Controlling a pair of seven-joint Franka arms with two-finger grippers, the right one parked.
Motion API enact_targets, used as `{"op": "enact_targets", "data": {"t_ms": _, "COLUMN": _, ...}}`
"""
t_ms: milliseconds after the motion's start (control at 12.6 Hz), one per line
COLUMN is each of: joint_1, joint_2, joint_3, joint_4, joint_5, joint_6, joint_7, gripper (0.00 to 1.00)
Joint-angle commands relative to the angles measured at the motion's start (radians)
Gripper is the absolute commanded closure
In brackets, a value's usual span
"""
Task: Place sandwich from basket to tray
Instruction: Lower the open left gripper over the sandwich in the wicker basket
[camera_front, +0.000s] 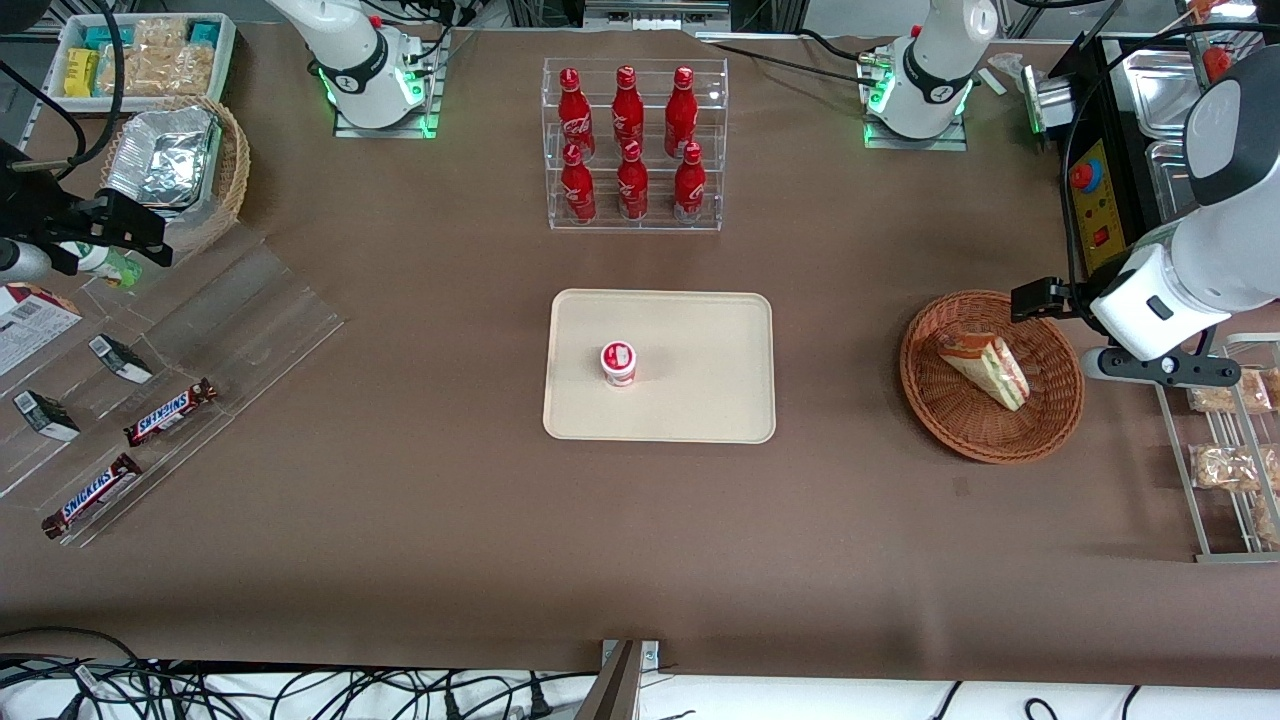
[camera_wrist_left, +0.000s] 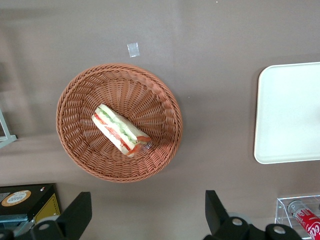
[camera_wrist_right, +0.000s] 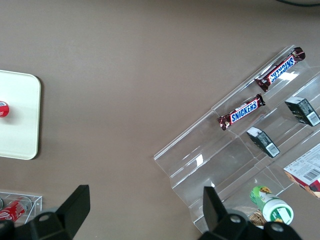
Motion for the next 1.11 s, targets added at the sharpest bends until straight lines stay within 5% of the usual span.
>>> {"op": "enact_targets", "data": {"t_ms": 0, "joint_1": -0.005, "joint_2": 0.025, "joint_3": 0.013, "joint_4": 0.046, "joint_5": -0.004, "joint_6": -0.032, "joint_7": 0.003, "gripper": 0.00}}
{"op": "enact_targets", "data": {"t_ms": 634, "joint_1": 0.061, "joint_2": 0.069, "joint_3": 0.028, "joint_4": 0.029, "joint_5": 0.008, "joint_6": -0.038, "joint_7": -0.209, "gripper": 0.00}}
{"op": "enact_targets", "data": {"t_ms": 1030, "joint_1": 0.062, "joint_2": 0.186, "joint_3": 0.030, "joint_4": -0.011, "joint_5": 0.127, "joint_6": 0.032, "joint_7": -0.520, "gripper": 0.00}}
